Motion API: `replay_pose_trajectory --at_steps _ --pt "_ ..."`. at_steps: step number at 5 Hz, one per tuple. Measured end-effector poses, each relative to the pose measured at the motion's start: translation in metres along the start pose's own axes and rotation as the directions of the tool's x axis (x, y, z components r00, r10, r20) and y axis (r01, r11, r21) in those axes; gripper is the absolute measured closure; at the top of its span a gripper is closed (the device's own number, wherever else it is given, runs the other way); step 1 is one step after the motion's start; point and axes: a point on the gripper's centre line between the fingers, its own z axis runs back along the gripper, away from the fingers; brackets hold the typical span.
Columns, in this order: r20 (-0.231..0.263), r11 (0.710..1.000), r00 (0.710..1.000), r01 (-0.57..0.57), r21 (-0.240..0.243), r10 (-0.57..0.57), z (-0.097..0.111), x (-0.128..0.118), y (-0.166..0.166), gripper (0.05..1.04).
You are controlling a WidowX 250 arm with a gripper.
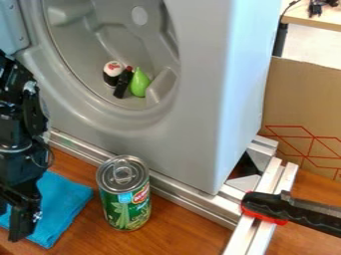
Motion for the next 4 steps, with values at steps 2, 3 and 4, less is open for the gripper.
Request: replay_pose_trajectory --at_steps 2,3,4 --pt "0.008 1.000 1.000 0.013 -0.013 -0.013 -0.010 0.015 0.012 0.085" --pt "0.006 1.000 1.000 0.009 -0.026 -0.009 -0.025 0.023 0.011 0.085" --pt "-0.006 0.998 1.000 -0.003 -0.059 0.003 -0.036 0.032 0.010 0.085"
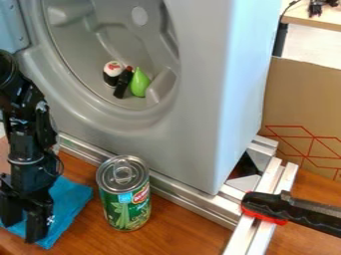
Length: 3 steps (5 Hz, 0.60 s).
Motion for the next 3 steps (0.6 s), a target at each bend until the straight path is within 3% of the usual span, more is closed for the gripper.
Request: replay_pose_trajectory --at_steps 2,3 --pt "-0.023 0.999 1.000 -0.016 -0.029 0.016 -0.004 0.011 0.004 0.085" --pt "0.001 1.000 1.000 -0.025 -0.011 0.025 0.003 0.030 0.017 0.085"
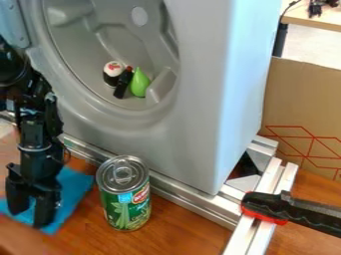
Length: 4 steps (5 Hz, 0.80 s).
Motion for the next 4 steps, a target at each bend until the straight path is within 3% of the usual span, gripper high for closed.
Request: replay_pose_trajectory --at_steps 1,2,3,4 --pt "0.024 1.000 1.000 0.012 0.016 -0.012 0.007 0.012 0.008 0.085" --pt "0.016 0.999 1.000 0.023 0.023 -0.024 0.009 0.012 0.010 0.085" --pt "-0.002 1.000 1.000 0.014 0.022 -0.014 0.010 0.008 0.008 0.084" --pt "-0.004 0.998 1.000 -0.022 0.056 0.023 0.030 -0.006 0.009 0.084"
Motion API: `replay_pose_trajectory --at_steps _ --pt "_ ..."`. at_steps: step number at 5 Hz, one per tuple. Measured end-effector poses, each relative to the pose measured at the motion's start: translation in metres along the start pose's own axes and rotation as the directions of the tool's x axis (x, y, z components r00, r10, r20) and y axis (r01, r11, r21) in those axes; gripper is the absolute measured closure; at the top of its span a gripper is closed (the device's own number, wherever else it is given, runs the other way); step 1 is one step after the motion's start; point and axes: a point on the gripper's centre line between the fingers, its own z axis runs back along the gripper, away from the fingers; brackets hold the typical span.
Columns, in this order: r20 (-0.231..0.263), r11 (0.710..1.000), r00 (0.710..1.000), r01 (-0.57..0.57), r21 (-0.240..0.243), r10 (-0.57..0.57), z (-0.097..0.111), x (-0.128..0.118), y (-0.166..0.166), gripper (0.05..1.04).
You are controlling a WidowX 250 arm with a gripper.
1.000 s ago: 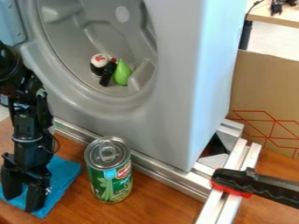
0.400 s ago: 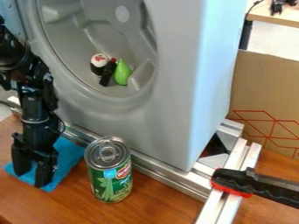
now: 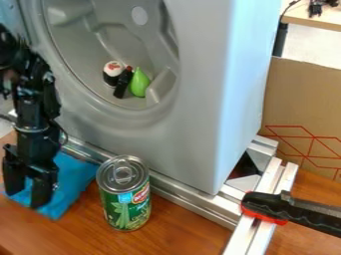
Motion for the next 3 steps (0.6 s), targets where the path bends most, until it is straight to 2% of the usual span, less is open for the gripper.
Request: replay_pose_trajectory --at_steps 1,2,3 --pt "0.058 0.998 0.998 -0.010 0.056 0.007 0.031 -0.008 0.007 0.084" --pt "0.086 0.993 0.996 -0.031 0.115 0.021 0.057 -0.024 0.013 0.084" --pt "0.122 0.988 0.990 -0.083 0.132 0.067 0.073 -0.042 0.007 0.084"
